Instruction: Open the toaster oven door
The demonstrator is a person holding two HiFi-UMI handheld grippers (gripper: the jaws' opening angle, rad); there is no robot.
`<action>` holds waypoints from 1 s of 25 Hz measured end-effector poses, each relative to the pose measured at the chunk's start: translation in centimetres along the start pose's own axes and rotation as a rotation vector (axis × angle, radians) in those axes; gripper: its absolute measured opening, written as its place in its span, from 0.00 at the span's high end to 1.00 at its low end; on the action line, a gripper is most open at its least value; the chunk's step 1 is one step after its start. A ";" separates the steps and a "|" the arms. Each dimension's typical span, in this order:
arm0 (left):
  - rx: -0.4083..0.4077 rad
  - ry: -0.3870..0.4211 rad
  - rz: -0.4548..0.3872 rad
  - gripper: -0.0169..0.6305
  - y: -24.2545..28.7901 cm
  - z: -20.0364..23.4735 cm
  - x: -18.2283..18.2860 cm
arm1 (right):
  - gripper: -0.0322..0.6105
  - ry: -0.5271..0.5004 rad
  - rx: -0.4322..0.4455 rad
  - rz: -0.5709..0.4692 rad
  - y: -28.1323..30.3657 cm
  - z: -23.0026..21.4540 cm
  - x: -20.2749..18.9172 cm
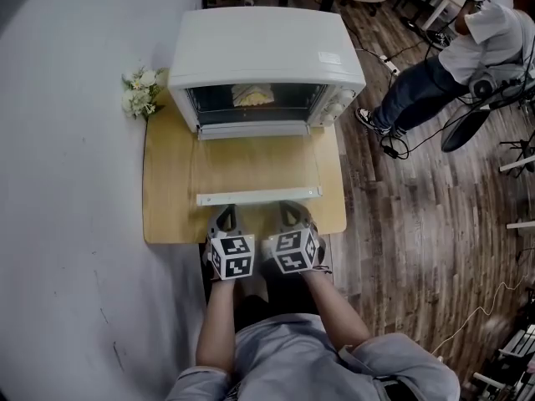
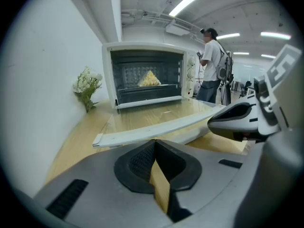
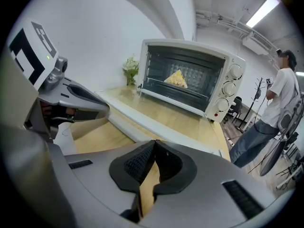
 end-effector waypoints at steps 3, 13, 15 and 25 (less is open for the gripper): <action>0.004 -0.009 0.009 0.97 -1.5 0.1 1.0 | 0.95 0.024 0.028 0.002 -1.6 0.2 1.2; -0.019 -0.065 -0.104 0.97 -8.3 -0.4 7.5 | 0.95 0.084 0.037 -0.117 -9.0 -1.3 8.5; -0.034 -0.097 -0.147 0.97 -9.9 -0.3 8.8 | 0.95 0.090 0.029 -0.164 -10.7 -1.6 10.2; -0.034 -0.155 -0.351 0.97 -16.7 1.6 15.1 | 0.95 0.131 0.013 -0.353 -17.4 -2.1 16.8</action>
Point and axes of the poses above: the fingertips, and each gripper's own axes: y forward along the fingers, z to its left, x out of its top, the point moved 7 cm from there along -y, backward along the fingers, and after that the axes turned 3 degrees about -z, right-handed, at the moved point
